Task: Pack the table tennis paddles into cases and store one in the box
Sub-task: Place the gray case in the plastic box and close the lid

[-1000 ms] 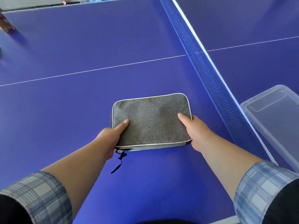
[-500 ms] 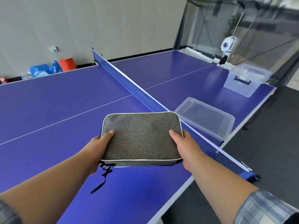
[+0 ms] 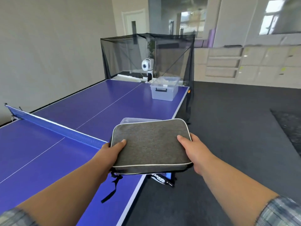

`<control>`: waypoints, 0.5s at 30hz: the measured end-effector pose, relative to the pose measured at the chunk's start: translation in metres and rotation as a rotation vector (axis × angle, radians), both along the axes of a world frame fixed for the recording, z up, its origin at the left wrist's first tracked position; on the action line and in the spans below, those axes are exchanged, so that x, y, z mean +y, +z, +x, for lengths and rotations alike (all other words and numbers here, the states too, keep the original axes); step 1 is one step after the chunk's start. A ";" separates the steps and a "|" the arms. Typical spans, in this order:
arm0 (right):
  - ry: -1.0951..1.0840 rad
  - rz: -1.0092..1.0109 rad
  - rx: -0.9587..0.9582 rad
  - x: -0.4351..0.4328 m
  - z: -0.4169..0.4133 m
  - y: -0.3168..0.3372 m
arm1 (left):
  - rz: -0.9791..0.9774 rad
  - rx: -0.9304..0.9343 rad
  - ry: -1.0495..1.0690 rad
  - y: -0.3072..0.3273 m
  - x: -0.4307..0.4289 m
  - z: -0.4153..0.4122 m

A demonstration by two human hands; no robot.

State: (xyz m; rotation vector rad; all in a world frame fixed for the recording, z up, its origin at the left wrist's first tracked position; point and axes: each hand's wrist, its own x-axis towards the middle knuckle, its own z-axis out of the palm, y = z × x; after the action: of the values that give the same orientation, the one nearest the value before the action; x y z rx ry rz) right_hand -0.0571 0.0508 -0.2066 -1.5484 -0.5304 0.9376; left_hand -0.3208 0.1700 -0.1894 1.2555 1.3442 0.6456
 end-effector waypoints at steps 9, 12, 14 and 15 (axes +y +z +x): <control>-0.007 -0.010 -0.216 0.005 0.223 0.015 | -0.035 -0.092 -0.035 -0.005 0.025 0.234; -0.015 -0.064 -0.266 0.017 0.290 0.022 | -0.030 -0.102 -0.059 -0.005 0.046 0.304; -0.018 -0.094 -0.279 0.032 0.329 0.023 | -0.028 -0.098 -0.055 -0.006 0.063 0.341; -0.019 -0.100 -0.279 0.042 0.346 0.023 | -0.029 -0.102 -0.055 -0.008 0.073 0.358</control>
State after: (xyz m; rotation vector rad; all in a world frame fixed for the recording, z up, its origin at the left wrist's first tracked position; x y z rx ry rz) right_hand 0.2885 0.0926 -0.1835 -1.7852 -0.6725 0.7461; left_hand 0.0376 0.2431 -0.1969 1.2154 1.2269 0.6411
